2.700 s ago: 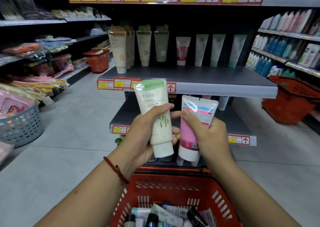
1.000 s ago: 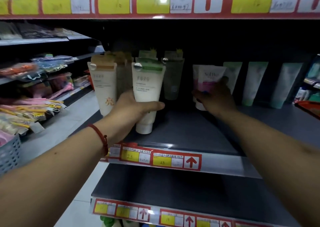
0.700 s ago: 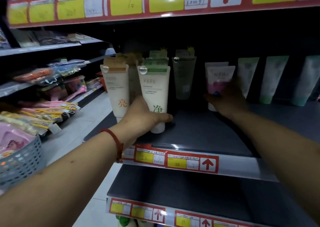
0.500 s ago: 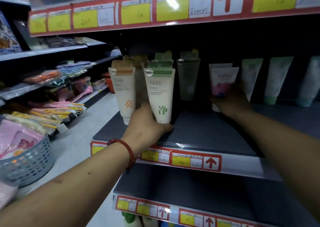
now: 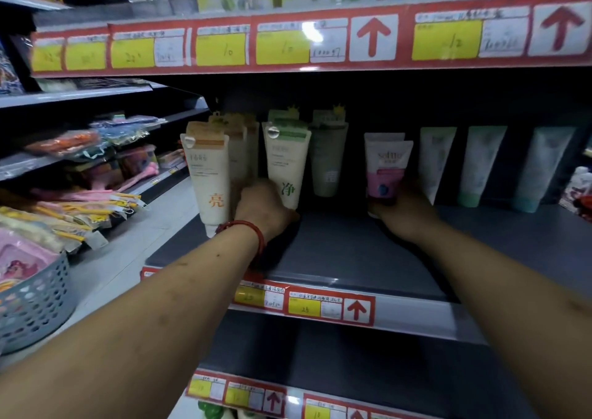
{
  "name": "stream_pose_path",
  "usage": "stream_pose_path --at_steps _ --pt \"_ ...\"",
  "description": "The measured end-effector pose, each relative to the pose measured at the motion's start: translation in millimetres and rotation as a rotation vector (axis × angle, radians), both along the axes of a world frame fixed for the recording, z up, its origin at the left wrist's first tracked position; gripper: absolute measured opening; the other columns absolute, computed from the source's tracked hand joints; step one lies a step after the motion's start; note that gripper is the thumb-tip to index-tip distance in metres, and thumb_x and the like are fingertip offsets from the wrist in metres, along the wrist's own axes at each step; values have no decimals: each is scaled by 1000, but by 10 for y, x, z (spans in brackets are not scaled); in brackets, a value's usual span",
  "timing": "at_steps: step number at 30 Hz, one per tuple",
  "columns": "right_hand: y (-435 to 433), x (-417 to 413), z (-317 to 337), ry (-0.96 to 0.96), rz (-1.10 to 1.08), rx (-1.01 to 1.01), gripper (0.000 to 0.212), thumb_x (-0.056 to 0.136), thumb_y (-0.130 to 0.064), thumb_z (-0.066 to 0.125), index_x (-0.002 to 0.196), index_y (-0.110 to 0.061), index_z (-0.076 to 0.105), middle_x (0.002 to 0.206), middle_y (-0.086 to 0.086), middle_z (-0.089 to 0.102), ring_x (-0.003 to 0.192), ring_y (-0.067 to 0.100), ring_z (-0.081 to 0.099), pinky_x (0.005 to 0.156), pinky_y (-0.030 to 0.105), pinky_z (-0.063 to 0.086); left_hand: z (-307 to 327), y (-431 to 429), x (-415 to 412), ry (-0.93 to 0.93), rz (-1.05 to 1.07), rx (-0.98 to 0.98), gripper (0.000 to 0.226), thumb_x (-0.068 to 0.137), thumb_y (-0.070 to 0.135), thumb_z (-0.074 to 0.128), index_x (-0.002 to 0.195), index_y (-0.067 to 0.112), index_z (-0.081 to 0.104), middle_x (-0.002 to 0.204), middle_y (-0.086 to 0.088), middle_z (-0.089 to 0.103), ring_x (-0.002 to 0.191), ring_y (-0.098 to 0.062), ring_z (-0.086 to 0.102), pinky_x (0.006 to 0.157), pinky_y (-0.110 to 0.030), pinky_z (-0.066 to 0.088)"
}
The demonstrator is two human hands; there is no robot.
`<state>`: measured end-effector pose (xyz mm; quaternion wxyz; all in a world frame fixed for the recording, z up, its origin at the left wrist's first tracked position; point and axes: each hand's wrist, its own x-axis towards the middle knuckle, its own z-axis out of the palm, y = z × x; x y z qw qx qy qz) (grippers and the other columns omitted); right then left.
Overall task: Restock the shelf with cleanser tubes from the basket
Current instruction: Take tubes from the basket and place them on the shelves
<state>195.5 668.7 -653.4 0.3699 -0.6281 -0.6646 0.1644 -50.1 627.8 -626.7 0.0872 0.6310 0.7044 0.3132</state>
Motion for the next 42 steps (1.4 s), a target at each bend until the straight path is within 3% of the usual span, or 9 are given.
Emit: stream_pose_path --at_steps 4,7,11,15,21,25,29,34,42 --pt "-30 -1 -17 -46 -22 5 71 85 -32 74 146 -12 42 140 15 50 123 33 56 101 34 46 -9 43 -23 0 4 -13 58 78 29 87 123 2 62 127 -15 67 114 -31 64 81 -24 42" --pt "-13 -2 -30 -52 -37 16 75 84 -34 75 146 -11 40 139 15 51 123 34 56 101 37 47 -52 51 -35 -20 12 5 59 79 27 86 126 3 60 130 -12 66 118 -30 62 83 -24 40" --pt "-29 -19 -10 -69 -32 -12 71 78 -42 73 141 -16 50 137 14 55 119 32 59 88 27 41 -107 54 -50 -74 18 -28 62 75 35 89 124 5 65 126 -12 69 115 -29 65 82 -25 44" --pt "-297 -9 152 -49 -41 -61 57 85 -31 74 135 -9 58 136 19 59 121 35 59 91 30 45 -57 -116 -31 -99 30 -60 66 72 41 90 123 7 66 121 -11 70 111 -30 67 80 -26 48" --pt "-989 -52 486 -8 -57 80 25 90 -15 71 111 -6 63 113 14 68 106 29 64 70 25 42 182 -750 18 126 -16 -49 68 67 59 62 116 12 63 115 -16 68 104 -36 64 82 -34 53" --pt "-1647 -153 684 -181 71 222 49 87 -22 71 131 -8 54 125 14 60 113 30 58 85 30 44 391 -1458 69 341 -104 45 65 84 48 70 137 15 52 130 -14 56 121 -35 53 102 -43 47" --pt "-2348 -239 659 -315 229 258 59 92 -28 69 145 -14 45 144 7 48 131 24 49 107 38 44 369 -2098 54 433 -169 80 67 87 53 68 141 19 48 134 -9 54 124 -31 52 104 -44 45" --pt "-3124 -292 306 -454 307 227 71 91 -40 70 151 -20 36 150 0 41 137 20 42 111 37 41 54 -2771 53 483 -231 120 68 86 56 67 141 21 48 135 -7 56 124 -31 52 102 -45 43" --pt "-3990 -221 -766 -417 390 14 77 92 -42 71 154 -20 32 154 0 37 135 21 44 109 36 40 -951 -3609 111 421 -378 62 70 85 54 66 144 22 48 136 -2 56 123 -28 54 101 -46 44"
